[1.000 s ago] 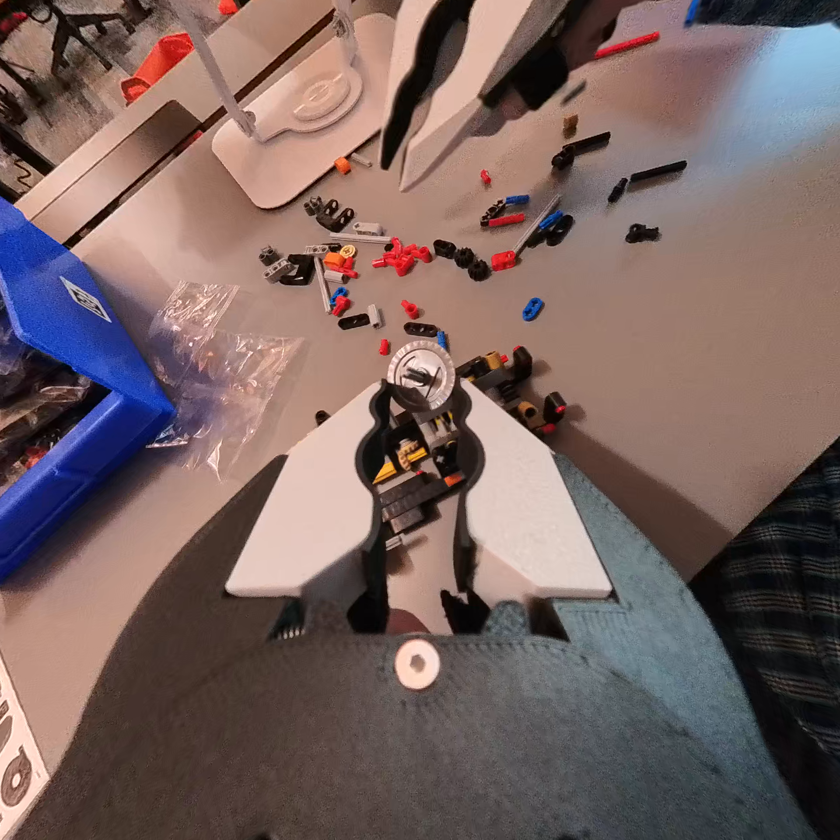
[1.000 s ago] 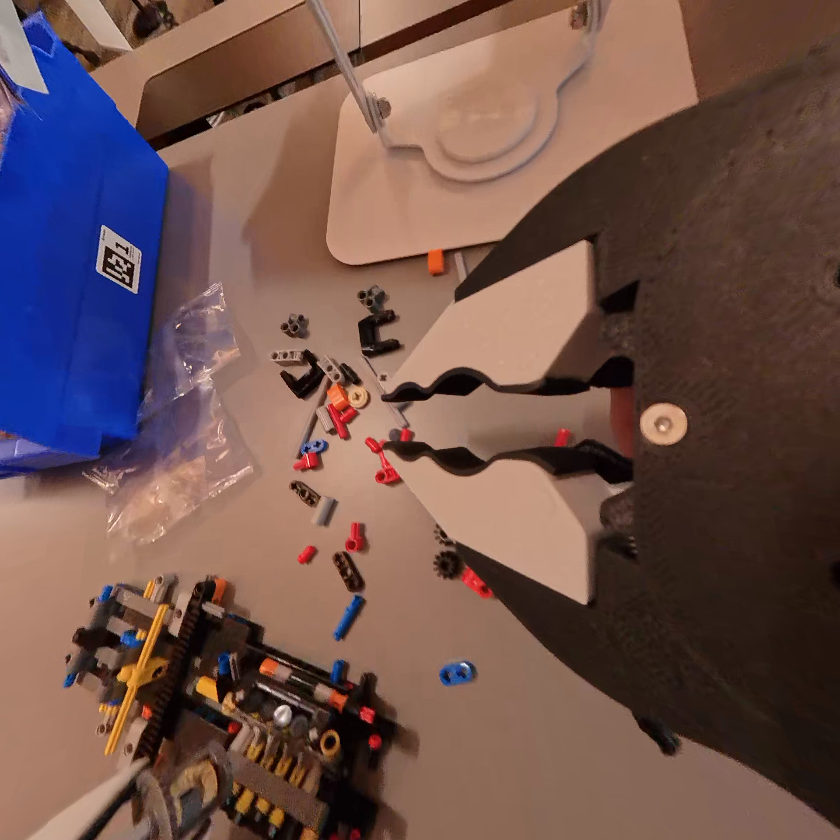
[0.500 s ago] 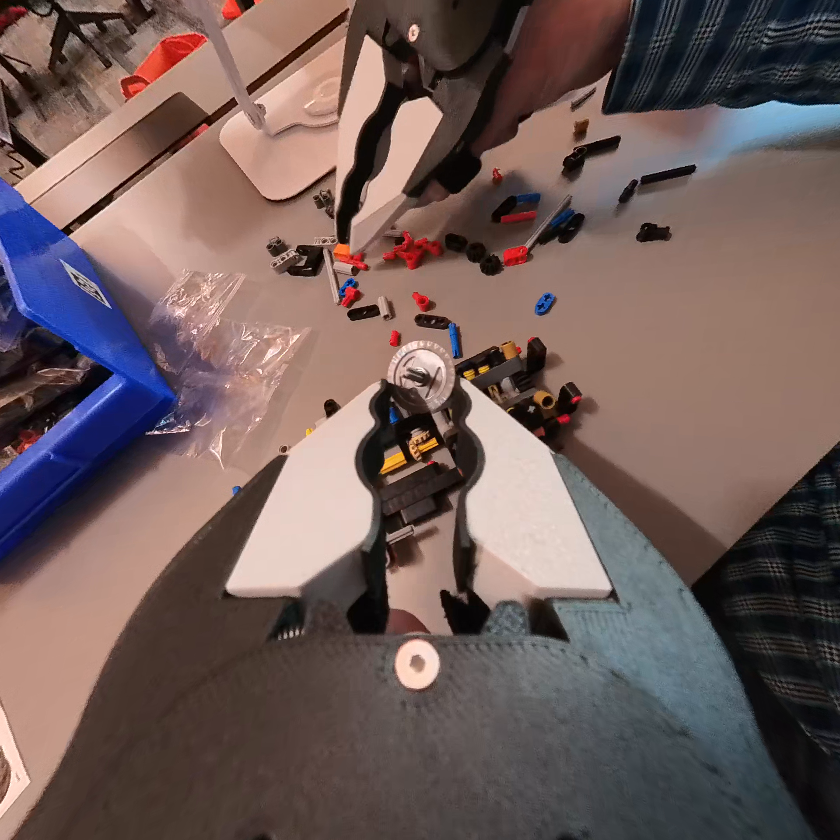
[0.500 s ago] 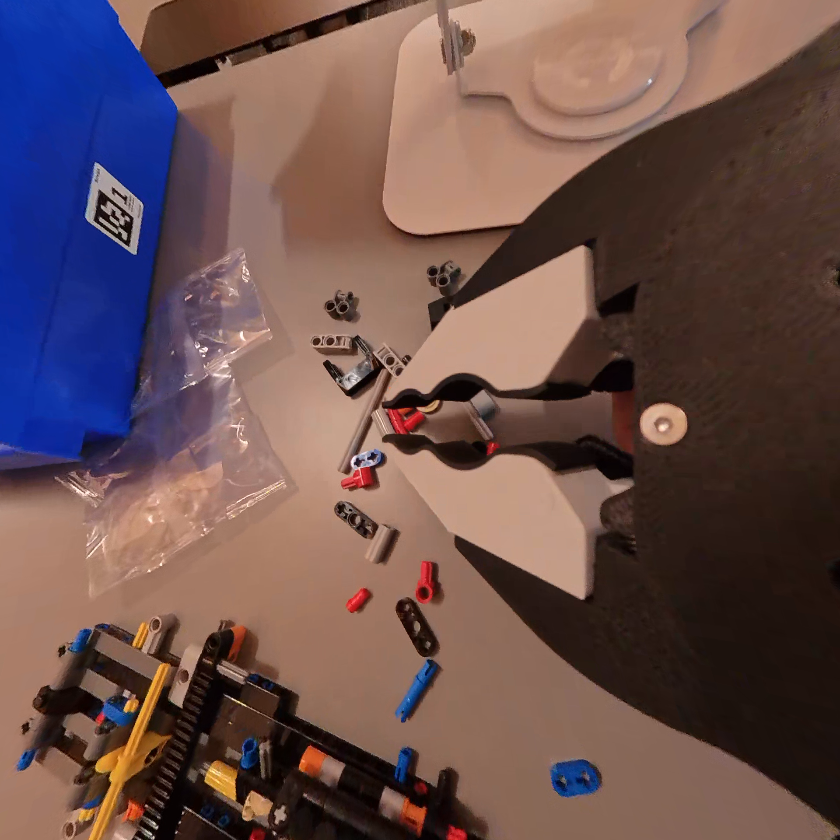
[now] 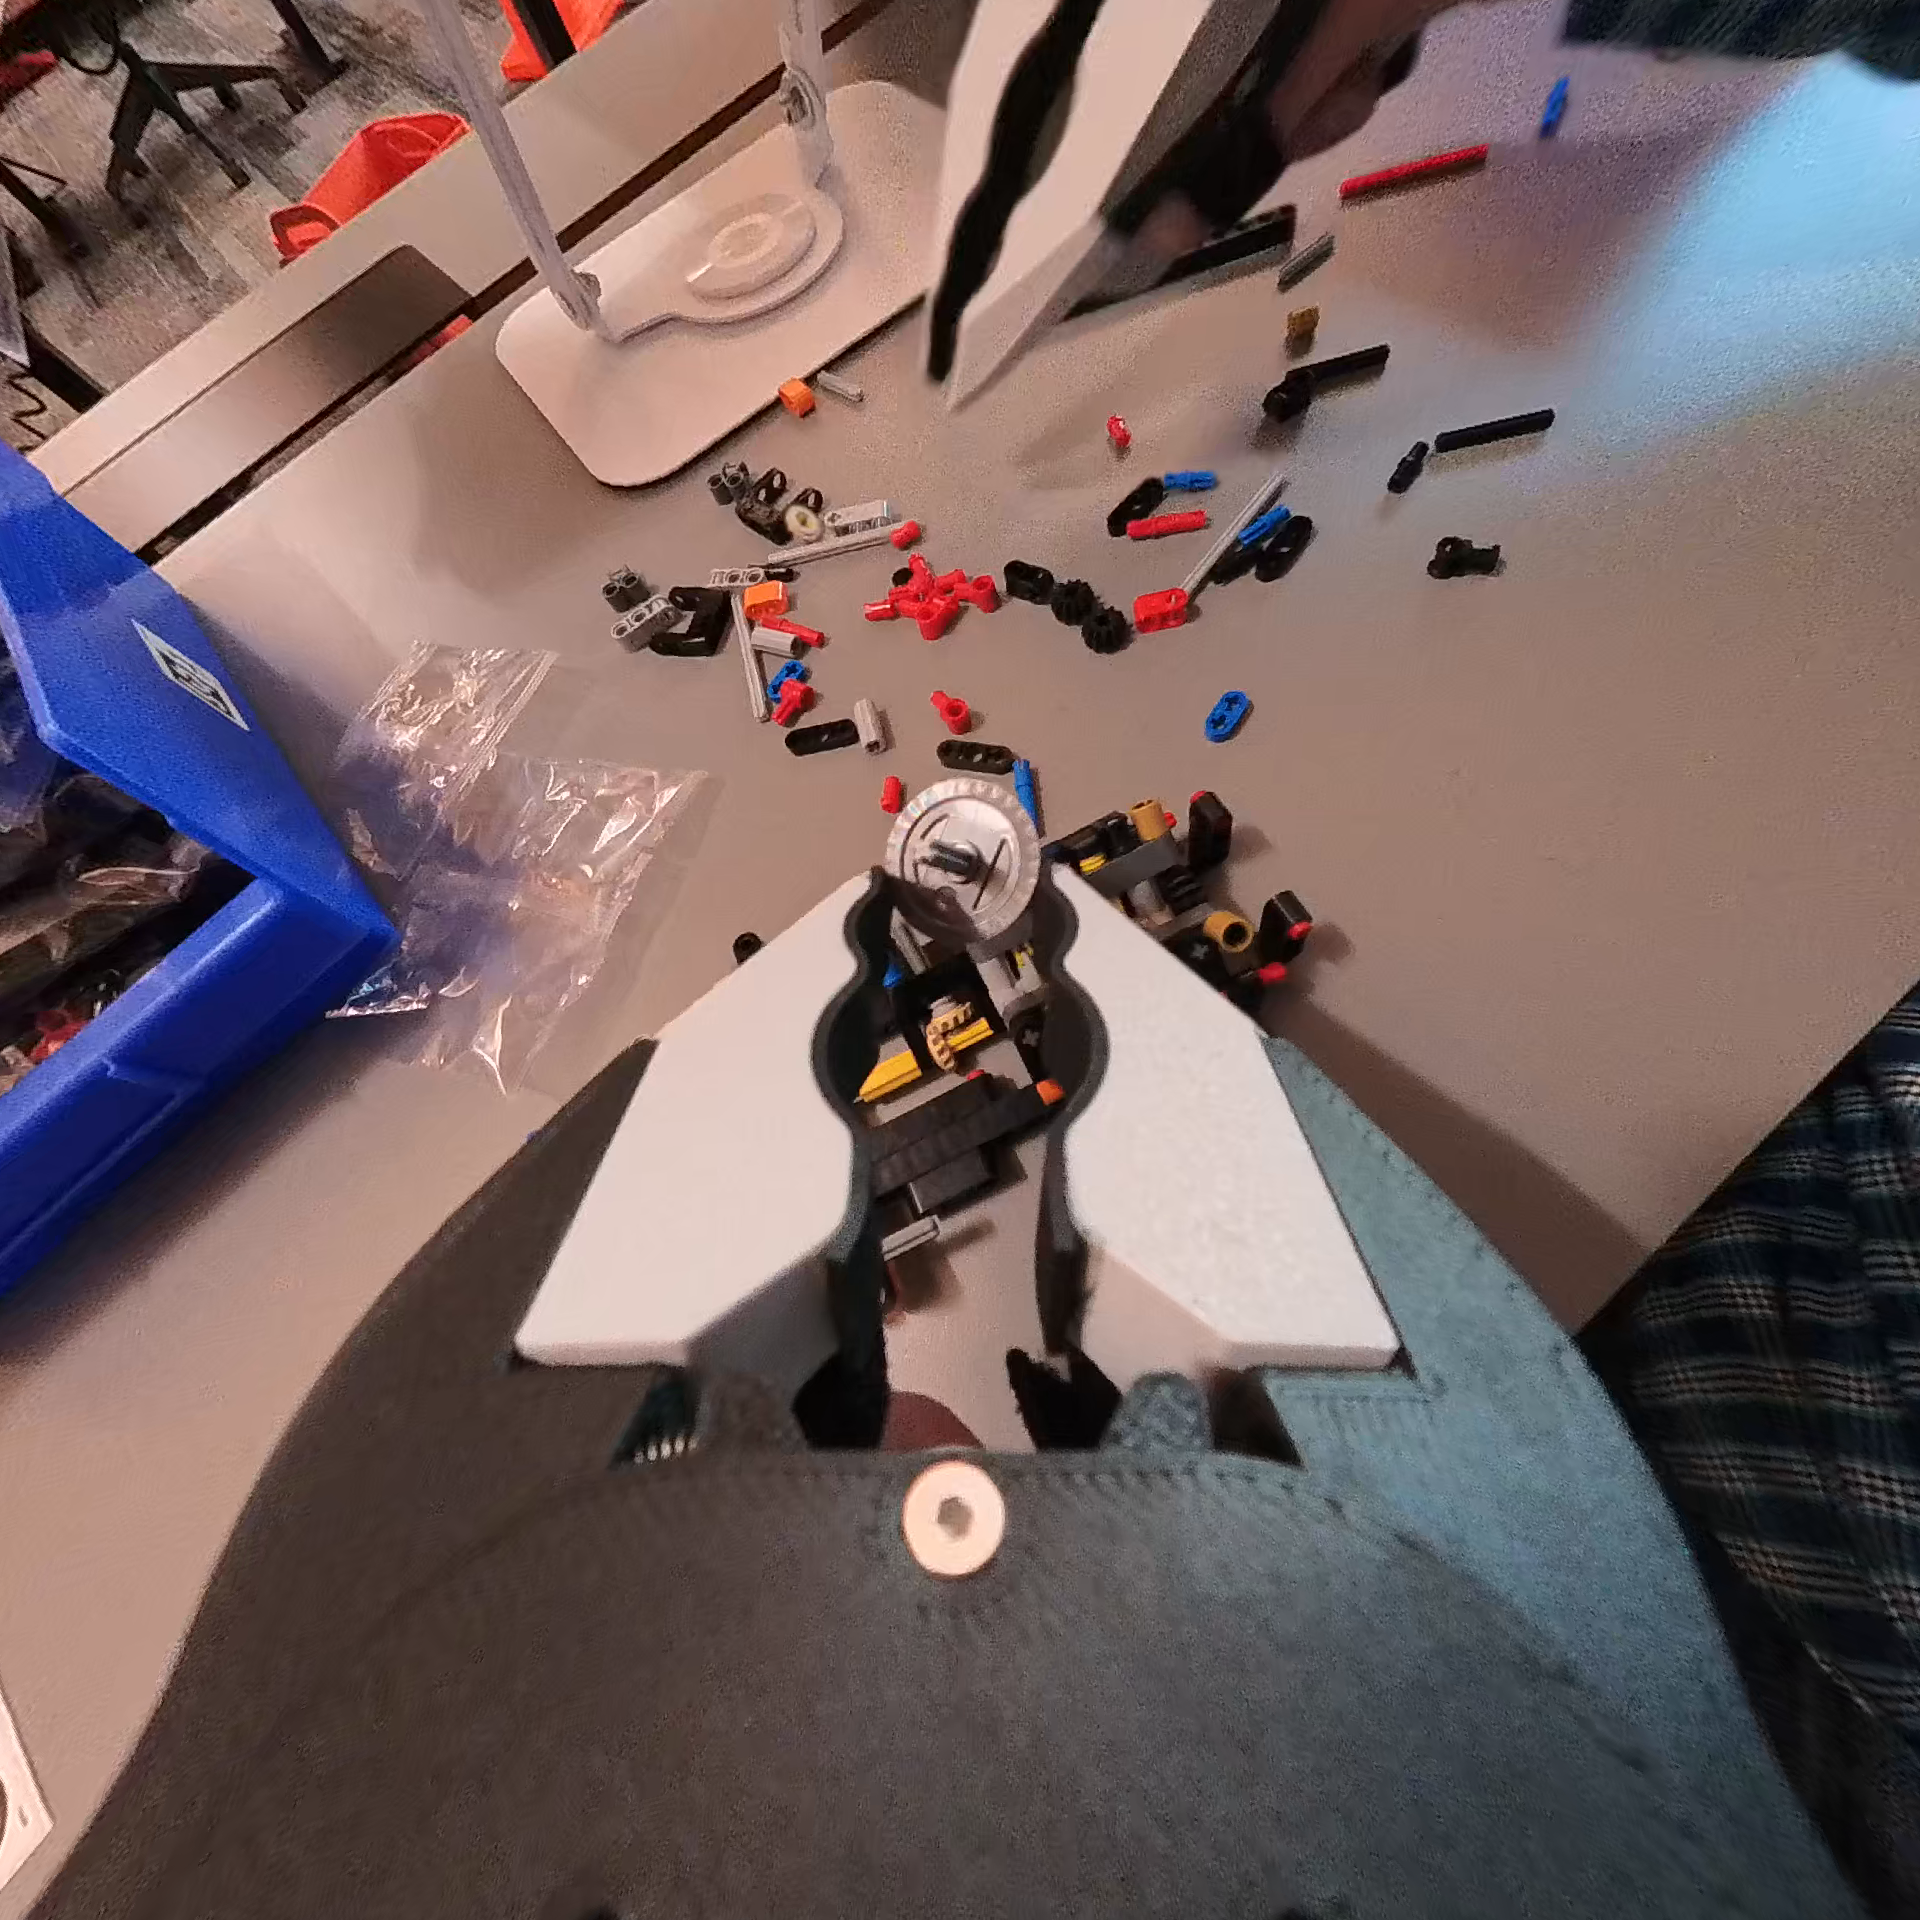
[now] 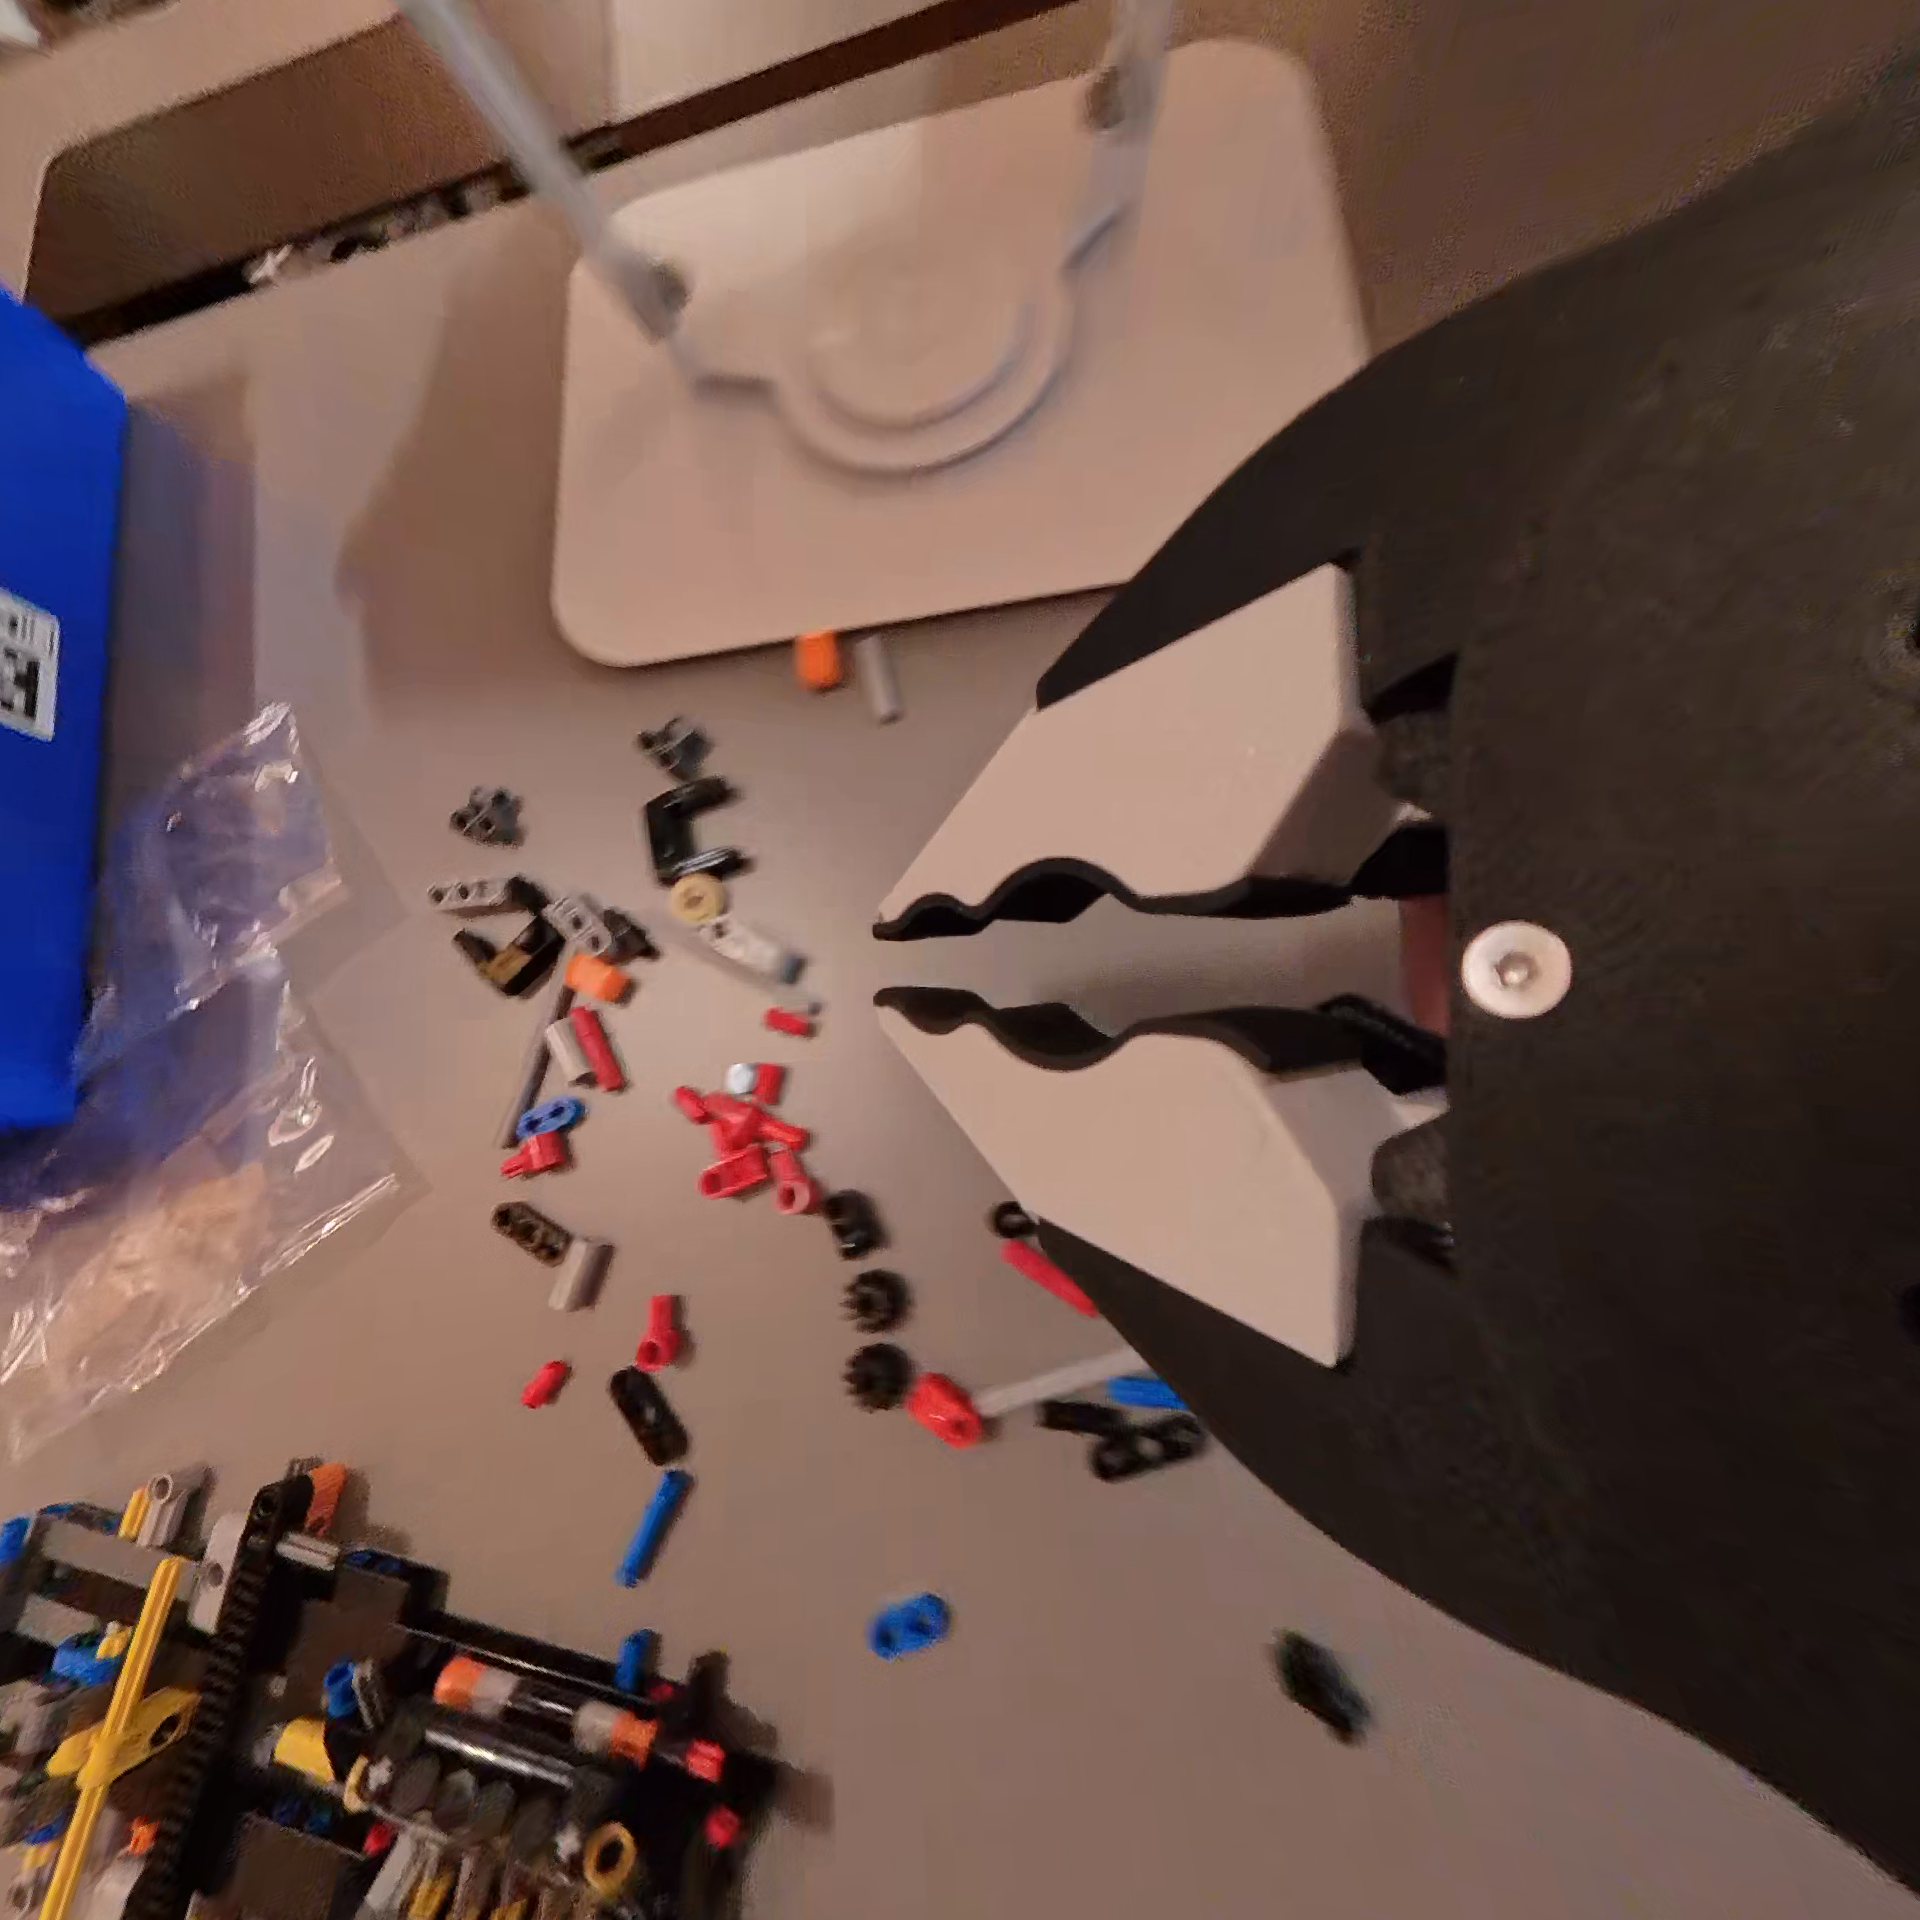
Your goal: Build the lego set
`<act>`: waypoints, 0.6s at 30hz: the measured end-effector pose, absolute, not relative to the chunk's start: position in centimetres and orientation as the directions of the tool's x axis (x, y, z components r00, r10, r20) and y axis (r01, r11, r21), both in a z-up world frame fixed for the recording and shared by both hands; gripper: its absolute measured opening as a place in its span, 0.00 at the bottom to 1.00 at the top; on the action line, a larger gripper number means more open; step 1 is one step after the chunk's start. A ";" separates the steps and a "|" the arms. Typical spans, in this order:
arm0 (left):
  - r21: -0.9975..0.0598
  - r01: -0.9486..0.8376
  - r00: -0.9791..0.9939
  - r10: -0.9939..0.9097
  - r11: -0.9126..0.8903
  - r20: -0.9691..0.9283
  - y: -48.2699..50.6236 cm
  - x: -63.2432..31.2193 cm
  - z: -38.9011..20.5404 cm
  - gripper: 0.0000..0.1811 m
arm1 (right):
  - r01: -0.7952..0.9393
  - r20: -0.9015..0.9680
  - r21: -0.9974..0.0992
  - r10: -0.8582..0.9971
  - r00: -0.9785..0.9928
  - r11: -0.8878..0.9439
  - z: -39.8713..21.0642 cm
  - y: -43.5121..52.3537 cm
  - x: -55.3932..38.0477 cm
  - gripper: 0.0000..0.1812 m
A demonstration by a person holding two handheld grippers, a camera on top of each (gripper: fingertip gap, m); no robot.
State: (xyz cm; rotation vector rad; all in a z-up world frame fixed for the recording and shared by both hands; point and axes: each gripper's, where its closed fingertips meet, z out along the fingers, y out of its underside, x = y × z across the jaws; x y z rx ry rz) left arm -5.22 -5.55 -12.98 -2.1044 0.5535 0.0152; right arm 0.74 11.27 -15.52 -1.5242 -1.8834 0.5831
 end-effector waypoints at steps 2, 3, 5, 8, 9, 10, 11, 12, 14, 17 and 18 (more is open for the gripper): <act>-0.797 -0.388 0.898 -0.384 -0.463 -0.214 -5.5 -5.1 -12.9 0.14 | 0.688 0.199 -0.698 0.977 -0.081 0.200 -14.1 11.7 4.0 0.04; -0.798 -0.388 0.897 -0.387 -0.462 -0.212 -5.5 -5.0 -12.9 0.14 | 0.688 0.204 -0.701 0.977 -0.062 0.190 -13.5 11.8 5.6 0.04; -0.798 -0.391 0.895 -0.394 -0.460 -0.211 -5.5 -4.7 -13.0 0.14 | 0.691 0.197 -0.705 0.980 -0.023 0.158 -12.9 11.6 8.7 0.05; -0.797 -0.396 0.890 -0.404 -0.457 -0.211 -5.5 -4.3 -13.0 0.14 | 0.694 0.163 -0.713 0.986 0.024 0.101 -13.3 10.2 12.3 0.05; -0.797 -0.396 0.889 -0.408 -0.456 -0.208 -5.5 -4.1 -12.9 0.14 | 0.692 0.154 -0.715 0.988 0.024 0.094 -13.7 9.3 13.0 0.05; -0.796 -0.399 0.887 -0.411 -0.456 -0.209 -5.5 -3.9 -13.0 0.14 | 0.689 0.141 -0.719 0.990 0.023 0.087 -14.1 8.3 13.3 0.05; -0.793 -0.403 0.885 -0.414 -0.457 -0.212 -5.6 -3.8 -13.0 0.14 | 0.687 0.130 -0.722 0.991 0.016 0.084 -14.6 7.3 13.4 0.05; -0.790 -0.408 0.883 -0.417 -0.457 -0.215 -5.6 -3.7 -13.0 0.14 | 0.686 0.133 -0.722 0.991 0.005 0.094 -15.2 6.4 13.4 0.05; -0.789 -0.415 0.880 -0.422 -0.453 -0.220 -5.7 -3.3 -12.9 0.14 | 0.679 0.151 -0.725 0.988 -0.005 0.115 -15.9 5.2 12.9 0.06; -0.787 -0.419 0.879 -0.420 -0.453 -0.226 -5.9 -3.1 -12.7 0.14 | 0.682 0.156 -0.718 0.987 -0.041 0.141 -16.9 3.3 11.8 0.07; -0.789 -0.415 0.881 -0.418 -0.453 -0.224 -6.1 -3.1 -12.7 0.14 | 0.678 0.147 -0.721 0.987 -0.058 0.147 -17.1 2.5 11.3 0.07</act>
